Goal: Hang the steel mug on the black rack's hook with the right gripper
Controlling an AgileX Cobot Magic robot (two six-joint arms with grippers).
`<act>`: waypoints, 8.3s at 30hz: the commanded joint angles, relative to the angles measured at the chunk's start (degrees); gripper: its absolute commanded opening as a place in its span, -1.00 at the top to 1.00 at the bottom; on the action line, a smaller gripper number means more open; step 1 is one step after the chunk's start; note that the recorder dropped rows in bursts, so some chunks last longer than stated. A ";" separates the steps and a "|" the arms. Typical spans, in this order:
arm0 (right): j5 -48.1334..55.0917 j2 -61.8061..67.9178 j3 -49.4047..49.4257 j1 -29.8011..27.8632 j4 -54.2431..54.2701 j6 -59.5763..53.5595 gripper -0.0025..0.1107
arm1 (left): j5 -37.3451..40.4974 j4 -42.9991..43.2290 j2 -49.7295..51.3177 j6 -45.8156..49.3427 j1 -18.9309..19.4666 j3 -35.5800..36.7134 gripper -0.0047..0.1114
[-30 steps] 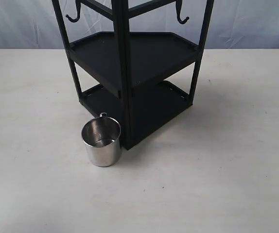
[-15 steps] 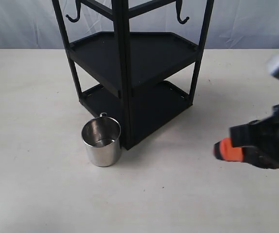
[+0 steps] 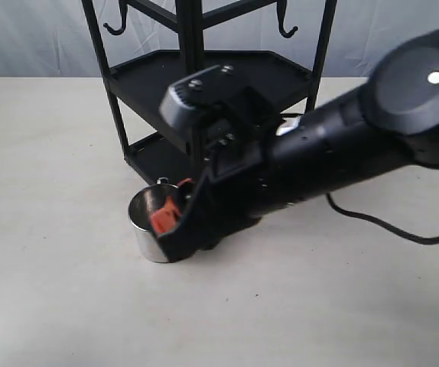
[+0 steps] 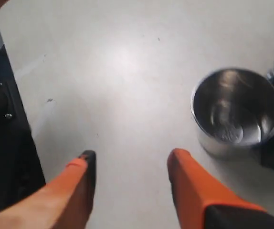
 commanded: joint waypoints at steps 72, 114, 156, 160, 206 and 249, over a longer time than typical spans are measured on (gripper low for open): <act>-64.43 18.47 -9.45 14.24 -13.70 -3.85 0.97 | -0.43 0.00 0.25 -0.31 -0.28 -0.09 0.92; -59.81 21.42 -9.45 14.24 -5.71 -5.34 -0.08 | -0.43 0.00 0.25 -0.31 -0.28 -0.09 0.92; -57.47 -1.54 -4.66 19.11 48.39 -58.94 -0.05 | -0.43 0.00 0.25 -0.31 -0.28 -0.09 0.92; -58.11 -4.06 -3.02 20.13 48.39 -58.94 -0.04 | -0.43 0.00 0.25 -0.31 -0.28 -0.09 0.92; -48.62 -40.86 19.57 7.19 48.39 -18.61 0.95 | -0.43 0.00 0.25 -0.31 -0.28 -0.09 0.92; -31.47 -74.73 52.57 -30.65 -52.78 69.77 0.95 | -0.43 0.00 0.25 -0.31 -0.28 -0.09 0.92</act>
